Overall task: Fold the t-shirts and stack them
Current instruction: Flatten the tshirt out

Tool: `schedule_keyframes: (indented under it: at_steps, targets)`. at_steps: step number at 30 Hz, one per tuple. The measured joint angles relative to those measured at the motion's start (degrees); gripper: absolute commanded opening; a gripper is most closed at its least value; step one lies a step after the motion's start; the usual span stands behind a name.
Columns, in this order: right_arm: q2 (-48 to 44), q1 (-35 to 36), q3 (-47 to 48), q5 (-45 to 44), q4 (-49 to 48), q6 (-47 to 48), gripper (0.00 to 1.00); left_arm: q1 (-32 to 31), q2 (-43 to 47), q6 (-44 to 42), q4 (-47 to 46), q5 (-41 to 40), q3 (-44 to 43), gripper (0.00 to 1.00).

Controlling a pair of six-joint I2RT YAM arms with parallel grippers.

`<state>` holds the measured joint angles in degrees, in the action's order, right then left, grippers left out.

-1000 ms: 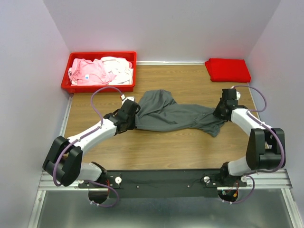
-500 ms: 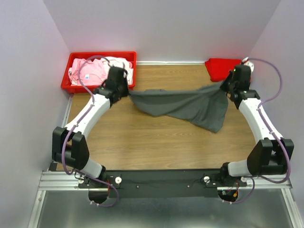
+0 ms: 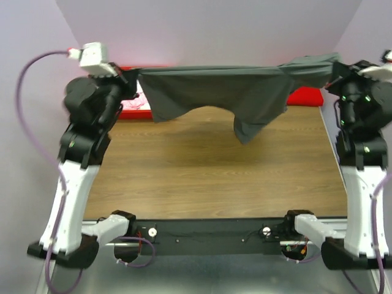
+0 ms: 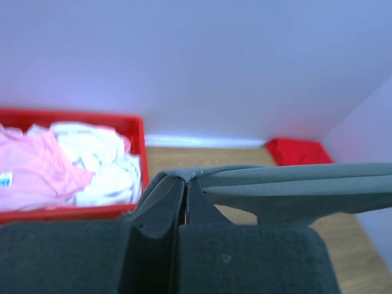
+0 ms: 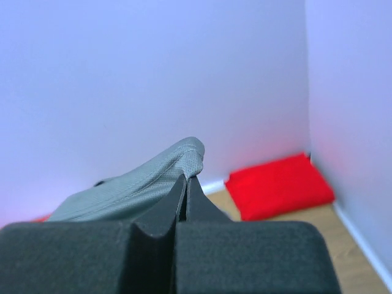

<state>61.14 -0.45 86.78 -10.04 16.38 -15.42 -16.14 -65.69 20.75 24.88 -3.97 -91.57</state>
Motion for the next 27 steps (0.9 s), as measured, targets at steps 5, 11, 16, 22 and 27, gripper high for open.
schedule_keyframes:
  at_steps: [5, 11, 16, 22, 27]
  targets:
    - [-9.8, 0.0, 2.8, 0.9, 0.0, 5.1, 0.01, -0.1, 13.7, -0.8, -2.6, 2.8, 0.8, 0.00]
    - [-17.3, 0.0, 9.4, 3.0, 0.0, 9.6, 0.01, -0.1, 21.9, -1.5, -2.7, 7.6, -1.5, 0.00]
    - [-18.4, 0.0, 10.7, 5.7, 0.0, 11.7, 0.04, -0.1, 22.7, -2.6, -1.0, 8.4, -2.7, 0.00]
    - [-16.8, 0.0, 2.4, 10.2, 0.4, 12.4, 0.04, -0.1, 21.7, -3.1, -0.7, 7.5, 6.4, 0.00]
    - [-10.2, 0.0, -12.3, 13.0, -0.3, 10.3, 0.01, 0.0, 13.6, -2.9, -4.8, 4.5, 24.1, 0.00]
